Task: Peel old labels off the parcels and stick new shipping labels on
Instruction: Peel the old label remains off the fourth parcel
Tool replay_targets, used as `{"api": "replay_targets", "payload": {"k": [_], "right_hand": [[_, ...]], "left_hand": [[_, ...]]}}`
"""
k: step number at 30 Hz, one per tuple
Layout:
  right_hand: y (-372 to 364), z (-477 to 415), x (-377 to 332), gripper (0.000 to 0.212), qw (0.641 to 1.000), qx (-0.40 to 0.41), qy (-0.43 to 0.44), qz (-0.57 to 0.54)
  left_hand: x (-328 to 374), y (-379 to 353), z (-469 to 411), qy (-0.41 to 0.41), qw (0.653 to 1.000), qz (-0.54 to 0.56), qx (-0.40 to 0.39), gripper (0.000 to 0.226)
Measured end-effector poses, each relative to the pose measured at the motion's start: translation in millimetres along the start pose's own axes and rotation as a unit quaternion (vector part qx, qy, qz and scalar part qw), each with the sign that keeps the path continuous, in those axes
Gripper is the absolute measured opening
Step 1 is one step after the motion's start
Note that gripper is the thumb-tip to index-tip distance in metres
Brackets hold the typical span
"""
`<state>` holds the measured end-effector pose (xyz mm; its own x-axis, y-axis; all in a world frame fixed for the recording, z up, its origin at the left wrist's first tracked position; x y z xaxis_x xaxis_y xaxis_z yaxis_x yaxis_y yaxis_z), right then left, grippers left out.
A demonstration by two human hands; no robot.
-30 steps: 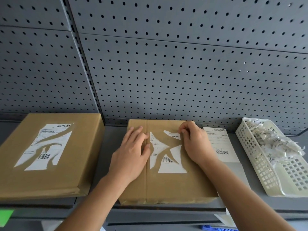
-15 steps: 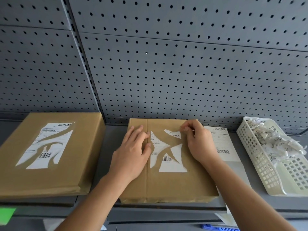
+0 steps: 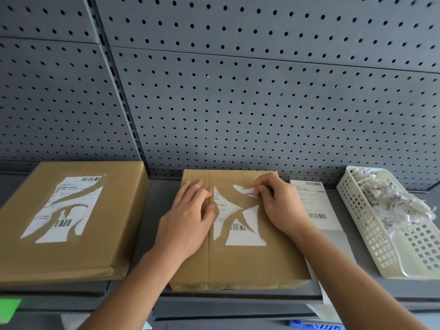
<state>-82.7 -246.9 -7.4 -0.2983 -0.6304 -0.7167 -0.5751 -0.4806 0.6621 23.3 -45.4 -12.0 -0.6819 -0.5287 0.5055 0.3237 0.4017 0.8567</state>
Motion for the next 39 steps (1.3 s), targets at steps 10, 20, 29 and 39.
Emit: {"api": "replay_targets", "payload": {"k": [10, 20, 29, 39], "right_hand": [[-5, -5, -3, 0.015, 0.997, 0.019, 0.010, 0.076], [-11, -5, -18, 0.031, 0.980, -0.018, -0.017, 0.198], [-3, -21, -18, 0.016, 0.986, -0.043, -0.156, 0.025], [11, -19, -15, 0.021, 0.996, -0.028, -0.069, 0.051]], "left_hand": [[0, 1, 0, 0.001, 1.000, 0.003, -0.003, 0.027], [1, 1, 0, 0.000, 1.000, -0.001, -0.005, 0.029], [-1, 1, 0, 0.006, 1.000, 0.003, -0.013, 0.034], [-1, 1, 0, 0.003, 1.000, 0.002, -0.011, 0.033]]}}
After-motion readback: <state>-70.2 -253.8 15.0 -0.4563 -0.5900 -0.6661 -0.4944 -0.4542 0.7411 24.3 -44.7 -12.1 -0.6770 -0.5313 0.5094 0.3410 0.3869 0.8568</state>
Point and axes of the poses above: each hand's wrist, its own z-axis away from the middle knuckle, its own y-axis out of the back of the hand, x = y × z, the point moved 2 cm from there along -z, towards the middle knuckle, and after that the axes turned 5 degrees about -y, right-handed, at the moved point
